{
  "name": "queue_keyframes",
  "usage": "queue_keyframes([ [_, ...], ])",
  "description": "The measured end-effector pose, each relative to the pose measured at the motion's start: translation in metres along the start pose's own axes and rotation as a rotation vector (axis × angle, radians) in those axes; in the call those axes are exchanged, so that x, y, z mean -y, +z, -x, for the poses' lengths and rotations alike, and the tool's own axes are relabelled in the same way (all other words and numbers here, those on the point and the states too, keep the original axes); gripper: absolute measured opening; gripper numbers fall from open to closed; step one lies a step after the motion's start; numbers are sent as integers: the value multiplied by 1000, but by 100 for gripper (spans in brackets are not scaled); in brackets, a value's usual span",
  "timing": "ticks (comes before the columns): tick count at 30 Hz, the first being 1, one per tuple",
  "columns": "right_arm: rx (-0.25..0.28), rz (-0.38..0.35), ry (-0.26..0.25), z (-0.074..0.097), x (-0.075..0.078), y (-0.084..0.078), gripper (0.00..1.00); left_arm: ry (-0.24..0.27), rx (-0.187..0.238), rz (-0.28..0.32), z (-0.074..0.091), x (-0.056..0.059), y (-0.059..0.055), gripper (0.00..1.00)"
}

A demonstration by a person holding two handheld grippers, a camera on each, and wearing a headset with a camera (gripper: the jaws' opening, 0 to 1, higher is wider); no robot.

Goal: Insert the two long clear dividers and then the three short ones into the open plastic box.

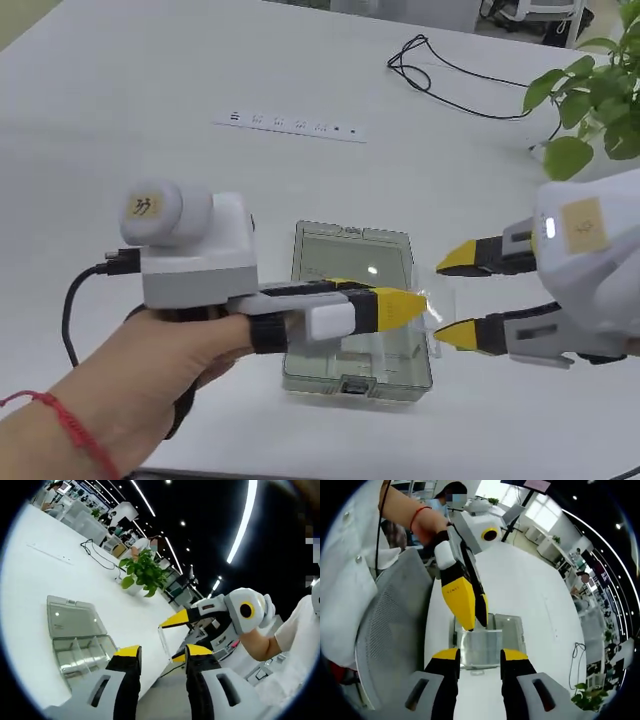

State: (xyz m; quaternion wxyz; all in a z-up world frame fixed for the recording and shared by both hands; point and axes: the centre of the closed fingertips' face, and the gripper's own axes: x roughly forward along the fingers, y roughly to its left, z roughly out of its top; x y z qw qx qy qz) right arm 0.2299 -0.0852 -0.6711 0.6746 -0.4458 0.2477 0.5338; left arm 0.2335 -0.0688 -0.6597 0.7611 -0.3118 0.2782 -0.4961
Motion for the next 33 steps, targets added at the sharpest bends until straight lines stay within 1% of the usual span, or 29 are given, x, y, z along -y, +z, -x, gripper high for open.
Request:
queue_keyframes([
  [5, 1, 7, -1, 0, -2, 5, 33, -14, -8, 26, -4, 4, -3, 18],
  [11, 7, 13, -2, 1, -3, 9, 33, -32, -29, 47, -8, 6, -9, 12],
  [14, 6, 21, -2, 2, -4, 11, 33, -41, -34, 55, -9, 9, -11, 8],
  [17, 0, 32, -4, 2, -4, 11, 33, -45, -40, 56, -10, 11, -12, 3],
  [25, -7, 44, -4, 3, -5, 12, 33, -43, -53, 42, -11, 11, -15, 0],
  [31, -13, 46, 0, 3, -6, 12, 33, -52, -61, 24, -11, 12, -16, 0],
  [33, -13, 46, 1, 3, -7, 12, 33, -52, -64, 29, -11, 11, -17, 0],
])
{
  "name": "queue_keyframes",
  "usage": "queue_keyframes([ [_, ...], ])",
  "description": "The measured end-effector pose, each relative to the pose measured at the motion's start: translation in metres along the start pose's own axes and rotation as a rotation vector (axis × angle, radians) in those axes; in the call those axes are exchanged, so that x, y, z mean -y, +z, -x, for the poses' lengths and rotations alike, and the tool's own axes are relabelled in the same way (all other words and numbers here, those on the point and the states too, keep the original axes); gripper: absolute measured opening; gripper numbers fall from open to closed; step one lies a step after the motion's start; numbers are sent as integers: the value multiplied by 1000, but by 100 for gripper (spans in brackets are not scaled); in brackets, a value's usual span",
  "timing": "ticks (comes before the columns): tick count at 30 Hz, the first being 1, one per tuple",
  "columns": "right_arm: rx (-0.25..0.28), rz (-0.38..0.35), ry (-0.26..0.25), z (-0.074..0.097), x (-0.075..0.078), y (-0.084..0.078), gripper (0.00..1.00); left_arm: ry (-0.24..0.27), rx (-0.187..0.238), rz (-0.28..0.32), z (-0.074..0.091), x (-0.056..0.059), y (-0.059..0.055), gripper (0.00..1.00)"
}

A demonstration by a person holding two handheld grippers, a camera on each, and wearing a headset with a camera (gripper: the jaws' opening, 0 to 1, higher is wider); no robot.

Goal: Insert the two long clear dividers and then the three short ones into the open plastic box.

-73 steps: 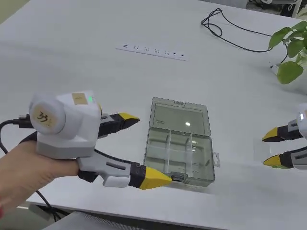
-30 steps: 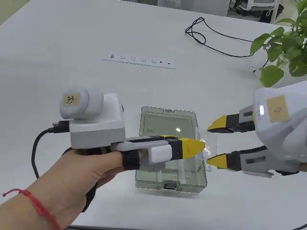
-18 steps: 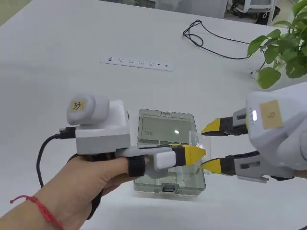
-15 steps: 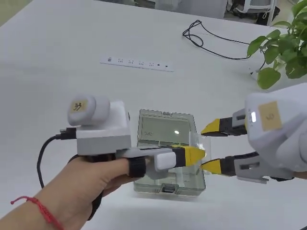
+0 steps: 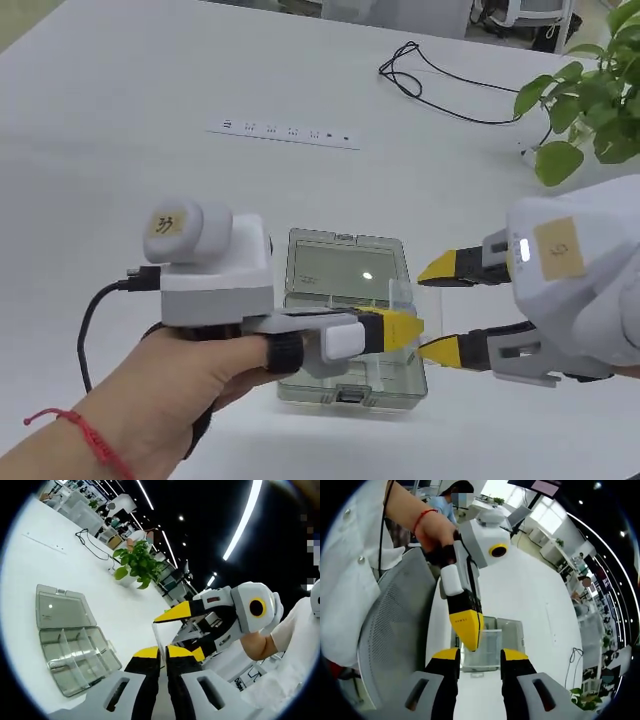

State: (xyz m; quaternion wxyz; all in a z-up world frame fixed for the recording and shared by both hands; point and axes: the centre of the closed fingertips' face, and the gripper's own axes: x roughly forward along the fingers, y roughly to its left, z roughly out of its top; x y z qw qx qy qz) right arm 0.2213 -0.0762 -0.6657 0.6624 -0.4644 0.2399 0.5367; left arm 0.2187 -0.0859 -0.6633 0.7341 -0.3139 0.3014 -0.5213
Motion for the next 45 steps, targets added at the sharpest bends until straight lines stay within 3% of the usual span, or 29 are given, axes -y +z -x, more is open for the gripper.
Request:
queue_keyframes([
  [9, -2, 18, -12, -2, 3, 0, 33, 19, 13, 14, 0, -4, 3, 0],
  [13, 17, 6, -17, 2, 8, 4, 34, 19, -5, -16, 0, -5, -1, 0],
  [15, 38, -15, -11, 6, 10, 6, 34, 22, -20, -59, 1, -5, -2, 0],
  [20, 133, -132, 73, 14, 14, 7, 33, 1, -61, -191, 5, -5, -5, 0],
  [23, 191, -191, 168, 21, 11, 7, 30, -49, -78, -296, 8, 3, -7, 0],
  [29, 246, -271, 327, 29, 3, 7, 23, -132, -110, -457, 12, 19, -13, 0],
  [34, 273, -271, 421, 31, -11, 14, 17, -155, -128, -520, 13, 23, -18, 0],
  [37, 284, -273, 448, 30, -16, 18, 16, -183, -121, -555, 14, 28, -19, 0],
  [45, 299, -273, 500, 28, -27, 24, 9, -198, -115, -577, 15, 31, -20, 0],
])
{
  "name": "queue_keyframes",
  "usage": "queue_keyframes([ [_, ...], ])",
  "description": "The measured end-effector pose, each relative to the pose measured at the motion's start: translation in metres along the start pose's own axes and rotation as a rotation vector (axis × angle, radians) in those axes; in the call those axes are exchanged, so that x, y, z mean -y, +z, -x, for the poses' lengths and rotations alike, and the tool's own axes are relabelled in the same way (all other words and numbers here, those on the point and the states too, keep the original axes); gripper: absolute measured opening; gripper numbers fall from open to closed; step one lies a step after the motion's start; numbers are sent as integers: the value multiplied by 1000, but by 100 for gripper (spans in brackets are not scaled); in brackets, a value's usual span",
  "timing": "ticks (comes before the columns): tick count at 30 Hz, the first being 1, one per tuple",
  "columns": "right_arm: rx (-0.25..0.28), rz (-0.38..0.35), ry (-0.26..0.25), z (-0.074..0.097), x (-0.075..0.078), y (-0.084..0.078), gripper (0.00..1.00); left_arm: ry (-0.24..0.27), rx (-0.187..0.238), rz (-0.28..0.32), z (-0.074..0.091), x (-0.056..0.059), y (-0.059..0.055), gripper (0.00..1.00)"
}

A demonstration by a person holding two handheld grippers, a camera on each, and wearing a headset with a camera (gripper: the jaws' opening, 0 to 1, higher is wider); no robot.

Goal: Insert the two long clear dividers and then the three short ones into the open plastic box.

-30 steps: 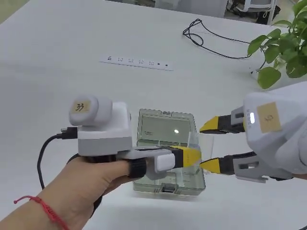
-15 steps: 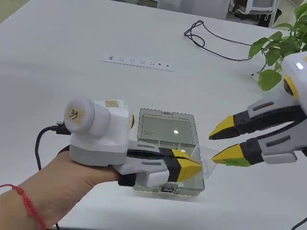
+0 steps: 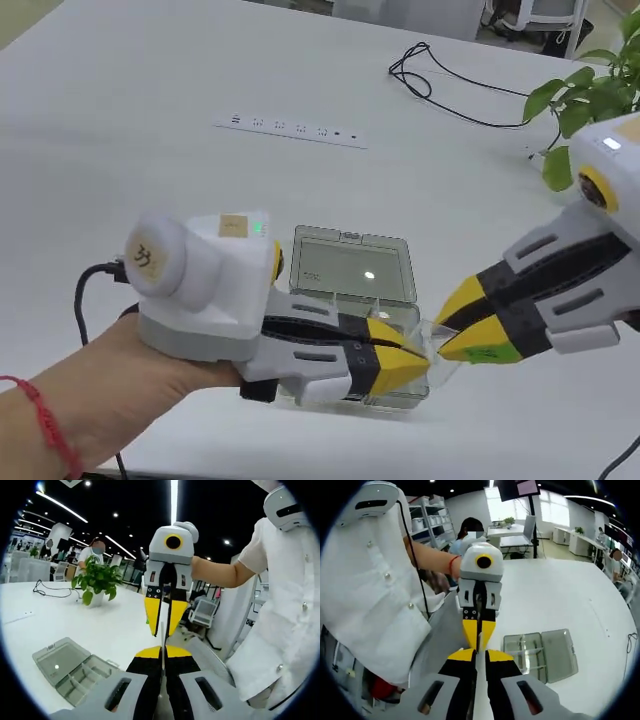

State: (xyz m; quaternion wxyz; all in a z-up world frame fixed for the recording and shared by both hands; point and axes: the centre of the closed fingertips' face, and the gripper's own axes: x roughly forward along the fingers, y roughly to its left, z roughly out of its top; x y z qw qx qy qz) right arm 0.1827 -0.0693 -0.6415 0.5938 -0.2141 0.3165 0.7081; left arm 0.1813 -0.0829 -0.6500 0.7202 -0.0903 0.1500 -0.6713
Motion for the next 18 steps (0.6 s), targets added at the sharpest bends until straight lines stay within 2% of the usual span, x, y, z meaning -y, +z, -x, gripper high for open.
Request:
queue_keyframes([
  [7, -1, 2, 16, -2, -3, -1, 4, -9, 1, -19, 0, 2, 0, 0],
  [18, 2, -1, 26, -4, -5, -4, 3, -7, -21, -23, -1, 1, -3, 0],
])
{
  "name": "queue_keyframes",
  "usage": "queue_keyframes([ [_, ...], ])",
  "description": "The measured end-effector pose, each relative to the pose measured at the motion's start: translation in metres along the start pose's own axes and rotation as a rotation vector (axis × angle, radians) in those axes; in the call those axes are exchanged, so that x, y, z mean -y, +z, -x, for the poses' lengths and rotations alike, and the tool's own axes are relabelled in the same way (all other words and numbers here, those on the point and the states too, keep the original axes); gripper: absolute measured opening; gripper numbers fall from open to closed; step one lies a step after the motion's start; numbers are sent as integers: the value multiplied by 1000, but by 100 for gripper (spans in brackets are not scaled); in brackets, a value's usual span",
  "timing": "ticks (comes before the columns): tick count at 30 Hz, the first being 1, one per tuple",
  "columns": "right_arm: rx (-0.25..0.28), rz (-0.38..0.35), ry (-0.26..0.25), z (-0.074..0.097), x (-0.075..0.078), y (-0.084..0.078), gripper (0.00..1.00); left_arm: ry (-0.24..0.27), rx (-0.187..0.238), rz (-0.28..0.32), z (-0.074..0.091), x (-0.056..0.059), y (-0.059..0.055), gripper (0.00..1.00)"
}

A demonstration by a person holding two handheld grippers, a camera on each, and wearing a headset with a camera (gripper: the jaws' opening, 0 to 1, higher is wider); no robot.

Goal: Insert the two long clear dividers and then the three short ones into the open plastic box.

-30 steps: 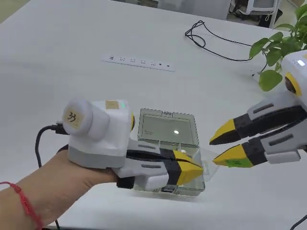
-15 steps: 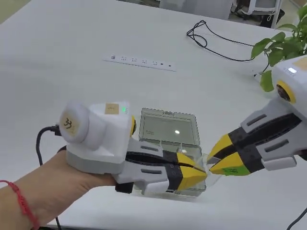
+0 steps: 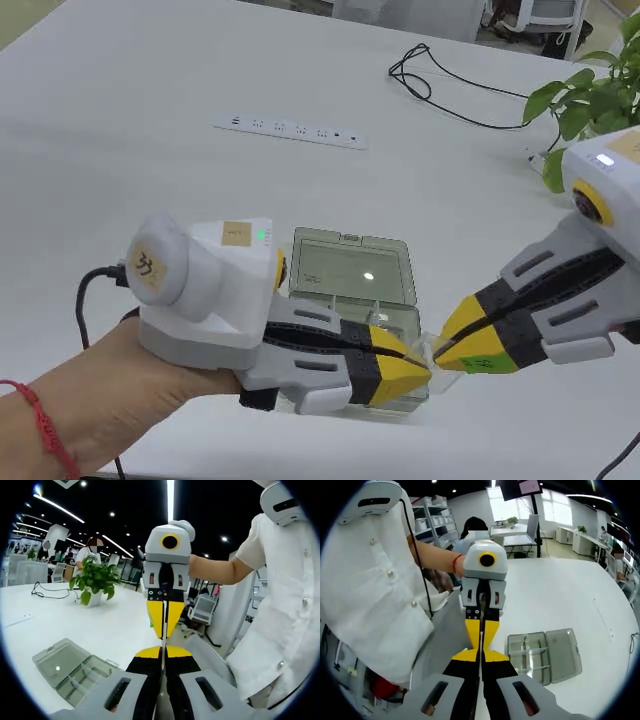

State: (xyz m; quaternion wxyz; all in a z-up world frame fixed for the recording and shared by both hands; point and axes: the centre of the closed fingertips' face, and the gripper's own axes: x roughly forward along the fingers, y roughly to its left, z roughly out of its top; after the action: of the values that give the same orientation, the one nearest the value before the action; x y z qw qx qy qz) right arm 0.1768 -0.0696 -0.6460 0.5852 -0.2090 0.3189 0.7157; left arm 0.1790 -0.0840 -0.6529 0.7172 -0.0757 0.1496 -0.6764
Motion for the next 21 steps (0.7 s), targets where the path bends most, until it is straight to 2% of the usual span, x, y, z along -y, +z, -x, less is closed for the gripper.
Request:
queue_keyframes([
  [12, 1, 1, -15, 0, 1, -1, 3, 17, -24, 2, 0, -2, -6, 0],
  [21, -5, -4, -39, 9, 7, -5, 3, 51, -33, 17, 7, -8, -13, 4],
])
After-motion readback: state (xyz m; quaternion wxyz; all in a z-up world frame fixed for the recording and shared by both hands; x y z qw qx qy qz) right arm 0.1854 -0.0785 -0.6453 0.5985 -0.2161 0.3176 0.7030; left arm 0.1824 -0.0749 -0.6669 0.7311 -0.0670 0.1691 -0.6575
